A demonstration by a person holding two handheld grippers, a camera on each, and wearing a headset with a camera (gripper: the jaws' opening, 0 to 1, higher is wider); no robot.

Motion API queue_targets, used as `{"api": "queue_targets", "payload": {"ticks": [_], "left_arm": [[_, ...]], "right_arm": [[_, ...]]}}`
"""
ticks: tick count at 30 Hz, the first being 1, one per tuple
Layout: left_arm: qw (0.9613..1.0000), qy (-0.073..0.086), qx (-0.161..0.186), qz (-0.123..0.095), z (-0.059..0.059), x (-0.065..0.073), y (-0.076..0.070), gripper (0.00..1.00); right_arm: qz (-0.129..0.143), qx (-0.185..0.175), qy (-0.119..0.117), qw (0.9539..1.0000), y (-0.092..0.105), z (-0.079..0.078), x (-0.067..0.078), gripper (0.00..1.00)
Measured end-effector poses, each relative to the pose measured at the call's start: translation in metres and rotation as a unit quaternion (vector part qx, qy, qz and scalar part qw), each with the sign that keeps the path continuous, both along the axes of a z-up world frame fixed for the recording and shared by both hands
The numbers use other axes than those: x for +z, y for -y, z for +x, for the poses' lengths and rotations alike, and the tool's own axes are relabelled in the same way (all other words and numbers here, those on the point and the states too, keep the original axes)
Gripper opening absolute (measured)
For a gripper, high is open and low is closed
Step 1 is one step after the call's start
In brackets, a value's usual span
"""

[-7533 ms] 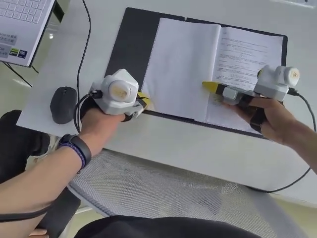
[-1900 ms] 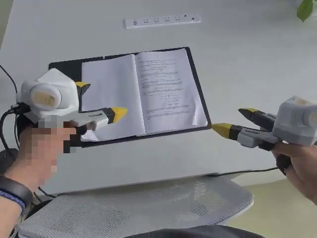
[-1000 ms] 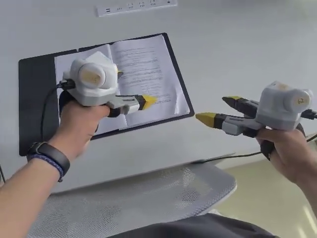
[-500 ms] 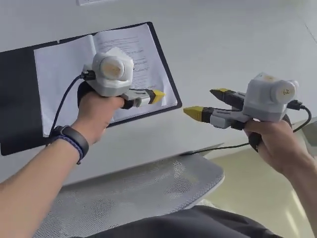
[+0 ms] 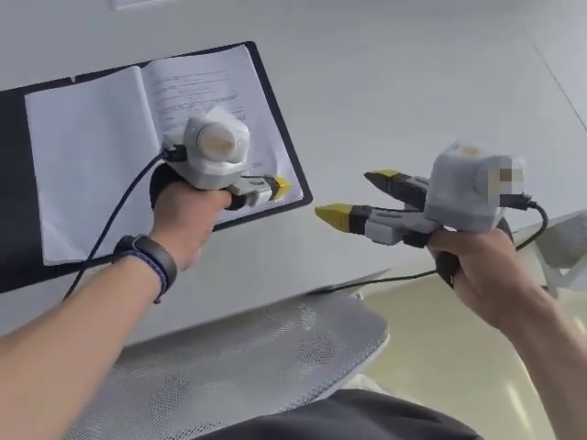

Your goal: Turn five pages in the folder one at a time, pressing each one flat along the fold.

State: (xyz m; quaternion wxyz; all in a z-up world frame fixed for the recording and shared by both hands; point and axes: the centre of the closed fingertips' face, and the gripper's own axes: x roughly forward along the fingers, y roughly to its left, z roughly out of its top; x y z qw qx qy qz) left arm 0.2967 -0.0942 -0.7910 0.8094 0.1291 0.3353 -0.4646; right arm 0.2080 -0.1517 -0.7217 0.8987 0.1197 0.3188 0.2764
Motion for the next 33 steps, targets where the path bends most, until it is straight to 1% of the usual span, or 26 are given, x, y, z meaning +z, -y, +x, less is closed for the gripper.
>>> {"api": "queue_targets", "payload": {"ticks": [3, 4, 5, 6, 7, 12, 18, 25, 30, 33], "left_arm": [[0.9998, 0.004, -0.01, 0.019, -0.004, -0.01, 0.001, 0.62], [0.9991, 0.018, -0.016, 0.035, -0.004, -0.015, -0.001, 0.62], [0.9978, 0.04, -0.021, 0.048, -0.001, -0.015, -0.003, 0.6], [0.9978, 0.043, -0.023, 0.045, -0.004, -0.015, 0.0, 0.6], [0.9983, 0.037, -0.019, 0.042, -0.005, -0.014, 0.0, 0.6], [0.9986, 0.037, -0.015, 0.034, -0.003, -0.013, -0.001, 0.6], [0.9989, 0.038, -0.014, 0.024, -0.002, -0.013, -0.002, 0.6], [0.9991, 0.036, -0.009, 0.02, 0.001, -0.012, -0.005, 0.54], [0.9992, 0.035, -0.008, 0.019, 0.002, -0.013, -0.005, 0.54], [0.9992, 0.035, -0.008, 0.019, 0.002, -0.013, -0.005, 0.54]], "right_arm": [[0.0, 0.004, -0.001, 1.0, -0.001, 0.002, 0.0, 0.69], [-0.001, 0.005, -0.002, 1.0, -0.001, 0.002, -0.001, 0.69], [-0.002, 0.007, -0.002, 1.0, -0.001, 0.003, -0.001, 0.69], [-0.002, 0.009, -0.003, 1.0, -0.001, 0.004, -0.002, 0.69], [-0.002, 0.01, -0.003, 0.9999, -0.001, 0.005, -0.003, 0.69], [0.0, 0.016, -0.005, 0.9999, -0.004, 0.01, -0.004, 0.67], [0.004, 0.027, -0.003, 0.9996, -0.011, 0.02, -0.006, 0.66], [0.014, 0.034, -0.003, 0.9993, -0.016, 0.031, -0.008, 0.65], [0.023, 0.036, -0.004, 0.9991, -0.021, 0.041, -0.012, 0.64], [0.032, 0.038, -0.004, 0.9988, -0.025, 0.051, -0.013, 0.63]]}}
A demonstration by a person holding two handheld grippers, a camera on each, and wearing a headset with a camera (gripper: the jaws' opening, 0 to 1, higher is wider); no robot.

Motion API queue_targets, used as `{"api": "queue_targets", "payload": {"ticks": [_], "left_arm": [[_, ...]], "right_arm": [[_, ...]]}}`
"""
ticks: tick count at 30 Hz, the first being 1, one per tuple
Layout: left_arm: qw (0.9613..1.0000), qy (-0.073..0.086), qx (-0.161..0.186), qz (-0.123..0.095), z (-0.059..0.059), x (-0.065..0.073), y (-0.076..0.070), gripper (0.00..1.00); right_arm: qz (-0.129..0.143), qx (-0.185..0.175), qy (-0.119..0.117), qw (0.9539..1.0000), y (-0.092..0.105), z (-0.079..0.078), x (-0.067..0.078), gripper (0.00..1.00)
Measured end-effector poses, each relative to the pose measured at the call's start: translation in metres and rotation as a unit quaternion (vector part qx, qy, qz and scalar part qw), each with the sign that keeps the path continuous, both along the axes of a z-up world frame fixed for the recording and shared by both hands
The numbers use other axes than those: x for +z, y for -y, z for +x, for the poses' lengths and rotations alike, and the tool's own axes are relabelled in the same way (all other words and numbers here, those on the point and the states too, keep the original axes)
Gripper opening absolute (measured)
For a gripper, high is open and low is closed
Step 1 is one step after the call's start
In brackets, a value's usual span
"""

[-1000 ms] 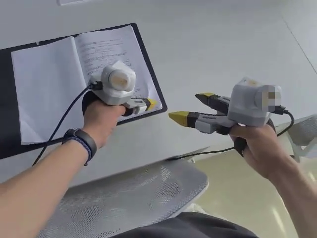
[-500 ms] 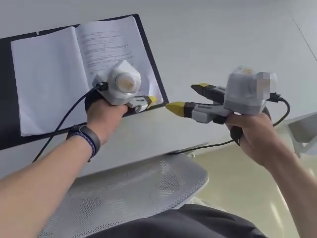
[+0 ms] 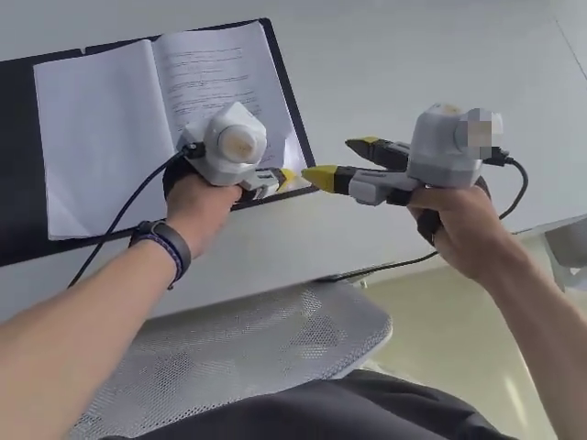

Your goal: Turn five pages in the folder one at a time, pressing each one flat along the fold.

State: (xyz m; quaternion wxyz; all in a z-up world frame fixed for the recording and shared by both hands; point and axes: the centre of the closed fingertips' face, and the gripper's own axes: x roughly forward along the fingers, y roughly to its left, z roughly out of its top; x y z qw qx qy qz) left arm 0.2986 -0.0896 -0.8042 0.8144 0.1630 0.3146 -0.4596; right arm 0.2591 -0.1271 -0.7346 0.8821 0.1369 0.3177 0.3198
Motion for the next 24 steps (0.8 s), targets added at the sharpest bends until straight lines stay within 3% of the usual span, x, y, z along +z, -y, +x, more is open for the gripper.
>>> {"api": "queue_targets", "payload": {"ticks": [14, 24], "left_arm": [[1.0, 0.0, 0.001, 0.0, 0.001, -0.001, 0.0, 0.54], [1.0, -0.001, 0.003, -0.001, 0.002, 0.0, 0.0, 0.54]], "right_arm": [[0.036, 0.004, -0.016, 0.9992, -0.017, 0.044, -0.014, 0.57], [0.058, 0.008, -0.034, 0.9977, -0.026, 0.059, -0.023, 0.53]]}}
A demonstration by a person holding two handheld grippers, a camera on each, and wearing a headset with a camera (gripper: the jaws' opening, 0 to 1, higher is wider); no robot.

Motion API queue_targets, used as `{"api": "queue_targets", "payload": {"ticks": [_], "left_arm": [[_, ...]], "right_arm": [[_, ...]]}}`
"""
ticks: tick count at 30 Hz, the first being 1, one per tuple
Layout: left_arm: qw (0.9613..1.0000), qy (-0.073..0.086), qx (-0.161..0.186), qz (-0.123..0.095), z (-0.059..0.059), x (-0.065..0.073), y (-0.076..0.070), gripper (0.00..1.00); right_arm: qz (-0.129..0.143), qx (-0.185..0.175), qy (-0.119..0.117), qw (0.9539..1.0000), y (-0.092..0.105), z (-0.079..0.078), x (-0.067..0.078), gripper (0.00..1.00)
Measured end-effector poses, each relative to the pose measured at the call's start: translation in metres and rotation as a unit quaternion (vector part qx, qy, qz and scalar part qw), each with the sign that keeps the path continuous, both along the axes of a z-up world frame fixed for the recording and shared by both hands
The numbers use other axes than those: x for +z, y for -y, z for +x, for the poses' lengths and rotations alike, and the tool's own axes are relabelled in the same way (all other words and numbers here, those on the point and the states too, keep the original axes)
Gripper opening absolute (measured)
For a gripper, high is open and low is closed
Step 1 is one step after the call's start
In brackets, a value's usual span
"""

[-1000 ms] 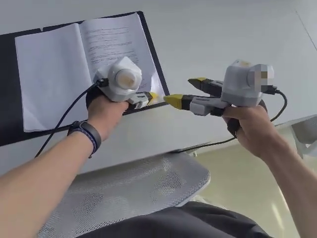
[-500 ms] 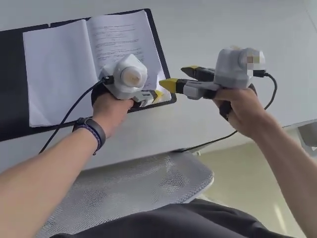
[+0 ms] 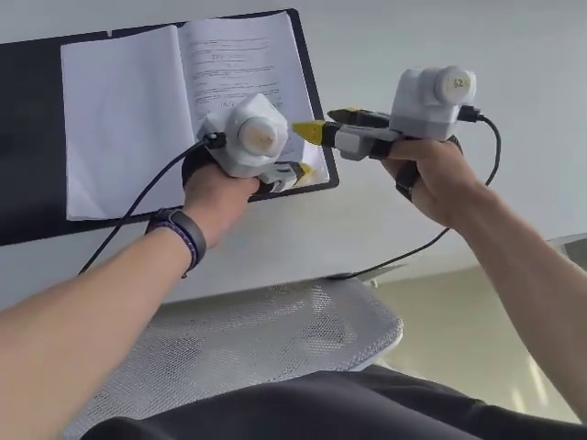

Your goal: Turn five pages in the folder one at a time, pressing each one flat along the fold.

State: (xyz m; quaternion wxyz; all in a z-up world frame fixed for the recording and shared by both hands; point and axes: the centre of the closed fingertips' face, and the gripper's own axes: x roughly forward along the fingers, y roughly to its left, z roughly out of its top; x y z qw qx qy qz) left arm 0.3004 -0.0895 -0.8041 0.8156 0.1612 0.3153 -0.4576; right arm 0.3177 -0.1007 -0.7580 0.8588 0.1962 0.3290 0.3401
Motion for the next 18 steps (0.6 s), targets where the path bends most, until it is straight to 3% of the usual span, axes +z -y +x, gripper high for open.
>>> {"api": "queue_targets", "payload": {"ticks": [18], "left_arm": [[1.0, 0.0, 0.008, -0.001, 0.001, 0.001, 0.0, 0.54]], "right_arm": [[0.03, 0.019, -0.029, 0.9989, -0.019, 0.009, -0.013, 0.38]]}}
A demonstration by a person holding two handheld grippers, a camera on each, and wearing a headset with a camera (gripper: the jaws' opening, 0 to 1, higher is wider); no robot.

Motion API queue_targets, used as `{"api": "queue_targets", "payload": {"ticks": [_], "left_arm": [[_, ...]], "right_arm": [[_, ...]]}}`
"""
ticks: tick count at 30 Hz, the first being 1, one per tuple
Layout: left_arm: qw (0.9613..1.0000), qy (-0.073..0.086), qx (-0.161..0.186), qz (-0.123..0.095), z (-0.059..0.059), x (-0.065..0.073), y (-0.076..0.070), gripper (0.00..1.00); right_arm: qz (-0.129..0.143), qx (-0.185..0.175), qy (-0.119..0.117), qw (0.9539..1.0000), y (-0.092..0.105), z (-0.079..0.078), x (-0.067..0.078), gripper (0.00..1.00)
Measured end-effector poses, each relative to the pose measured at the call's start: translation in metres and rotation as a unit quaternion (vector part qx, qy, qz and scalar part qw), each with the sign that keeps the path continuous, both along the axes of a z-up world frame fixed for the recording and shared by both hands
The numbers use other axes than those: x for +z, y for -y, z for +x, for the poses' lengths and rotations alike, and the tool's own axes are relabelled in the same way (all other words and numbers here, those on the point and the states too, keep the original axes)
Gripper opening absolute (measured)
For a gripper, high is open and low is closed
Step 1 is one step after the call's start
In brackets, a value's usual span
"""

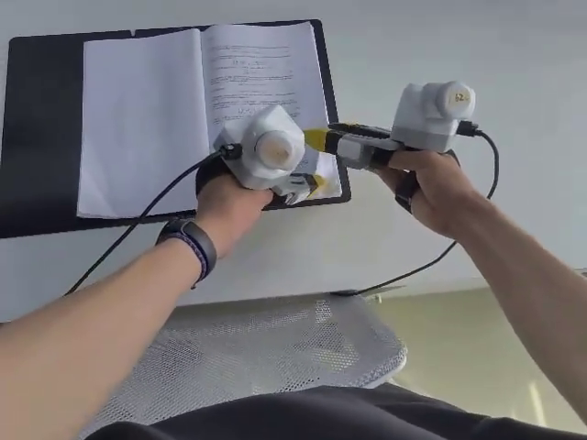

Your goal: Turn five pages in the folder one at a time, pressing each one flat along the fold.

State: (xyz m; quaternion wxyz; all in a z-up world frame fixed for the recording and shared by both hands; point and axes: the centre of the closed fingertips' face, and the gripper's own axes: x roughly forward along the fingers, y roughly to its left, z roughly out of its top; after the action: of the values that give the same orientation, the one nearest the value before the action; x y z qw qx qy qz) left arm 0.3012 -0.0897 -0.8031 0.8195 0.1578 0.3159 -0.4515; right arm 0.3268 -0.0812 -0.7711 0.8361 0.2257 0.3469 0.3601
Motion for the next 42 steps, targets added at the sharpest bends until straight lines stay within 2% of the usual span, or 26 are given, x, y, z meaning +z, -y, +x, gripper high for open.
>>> {"api": "queue_targets", "payload": {"ticks": [5, 9, 13, 16, 24, 29, 35, 42], "left_arm": [[1.0, 0.0, 0.0, 0.0, 0.0, 0.0, 0.0, 0.54], [1.0, 0.0, 0.001, 0.0, 0.0, 0.0, 0.0, 0.54], [1.0, 0.0, 0.002, -0.001, 0.0, 0.0, 0.0, 0.54], [1.0, 0.001, 0.003, 0.0, 0.0, 0.0, 0.0, 0.54], [1.0, 0.0, 0.003, 0.002, 0.0, 0.0, 0.0, 0.54], [1.0, -0.004, 0.005, 0.001, 0.0, 0.001, 0.0, 0.54], [0.9991, -0.03, 0.024, -0.018, -0.002, 0.009, -0.003, 0.62], [0.9994, -0.019, 0.022, -0.017, -0.003, 0.022, -0.017, 0.66]], "right_arm": [[0.007, 0.0, -0.011, 0.9999, -0.002, 0.001, -0.003, 0.3], [0.001, -0.005, -0.028, 0.9996, 0.0, 0.0, -0.012, 0.16], [0.014, -0.024, -0.04, 0.9988, 0.004, 0.0, -0.013, 0.04], [0.032, -0.039, -0.057, 0.9971, 0.005, 0.0, -0.013, 0.04], [0.037, -0.045, -0.062, 0.9964, 0.003, 0.0, -0.012, 0.02], [0.044, -0.055, -0.074, 0.9948, 0.004, 0.0, -0.011, 0.01], [0.048, -0.061, -0.075, 0.9941, 0.006, 0.0, -0.007, 0.0], [0.056, -0.069, -0.07, 0.9935, 0.006, 0.002, 0.003, 0.0]]}}
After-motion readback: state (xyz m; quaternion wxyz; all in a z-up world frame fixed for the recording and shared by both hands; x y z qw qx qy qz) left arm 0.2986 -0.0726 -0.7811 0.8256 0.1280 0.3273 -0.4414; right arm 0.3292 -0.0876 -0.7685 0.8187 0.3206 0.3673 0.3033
